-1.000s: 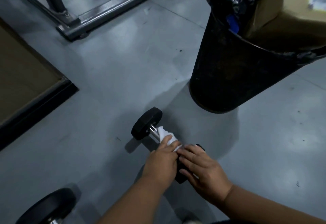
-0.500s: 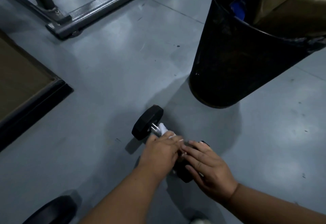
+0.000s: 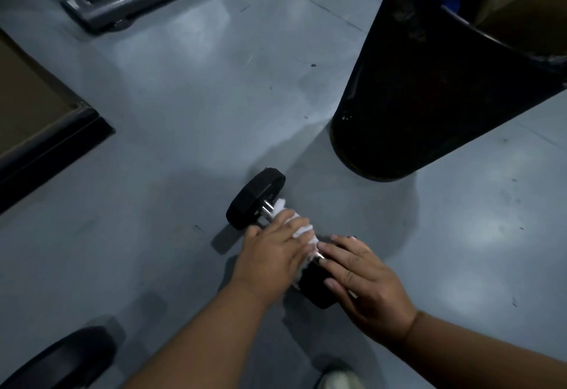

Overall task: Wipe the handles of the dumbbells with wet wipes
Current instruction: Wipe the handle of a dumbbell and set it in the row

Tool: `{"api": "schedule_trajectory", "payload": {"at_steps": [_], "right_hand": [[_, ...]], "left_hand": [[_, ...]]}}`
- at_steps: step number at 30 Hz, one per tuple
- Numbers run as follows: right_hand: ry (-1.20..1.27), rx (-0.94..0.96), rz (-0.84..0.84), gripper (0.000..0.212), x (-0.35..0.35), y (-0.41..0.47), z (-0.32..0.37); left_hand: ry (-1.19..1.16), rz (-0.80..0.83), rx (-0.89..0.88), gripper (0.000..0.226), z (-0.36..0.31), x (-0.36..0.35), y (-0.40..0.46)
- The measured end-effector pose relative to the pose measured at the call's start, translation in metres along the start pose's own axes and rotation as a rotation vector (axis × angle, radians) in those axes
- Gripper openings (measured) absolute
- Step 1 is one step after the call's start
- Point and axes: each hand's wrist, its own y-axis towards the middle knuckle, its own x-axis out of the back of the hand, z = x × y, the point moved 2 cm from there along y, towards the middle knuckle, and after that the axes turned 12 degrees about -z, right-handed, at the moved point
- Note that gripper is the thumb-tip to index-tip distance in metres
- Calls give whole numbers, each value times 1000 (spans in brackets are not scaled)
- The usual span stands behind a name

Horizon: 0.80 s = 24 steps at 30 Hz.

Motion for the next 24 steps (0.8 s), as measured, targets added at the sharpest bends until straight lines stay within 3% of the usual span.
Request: {"api": "schedule_trajectory", "payload": {"at_steps": [5, 8, 12, 17, 21, 24], "right_hand": [[19, -1, -4, 27, -3, 1, -1], [24, 1, -7, 27, -5, -1, -2], [30, 20, -17, 28, -4, 2, -2], [40, 23, -23, 27, -4, 1, -4], [35, 21, -10, 27, -6, -1, -6], [28, 34, -10, 27, -5, 1, -6]], "left_hand": [[-65, -85, 283, 29, -22, -12, -3], [-110, -59, 140, 33, -41, -13, -8], [-74, 6, -59, 34, -1, -4, -5], [-118, -122, 306, 28, -5, -10, 2], [-183, 32, 117, 37, -36, -18, -9], [-98, 16, 0, 32, -9, -10, -6]]}}
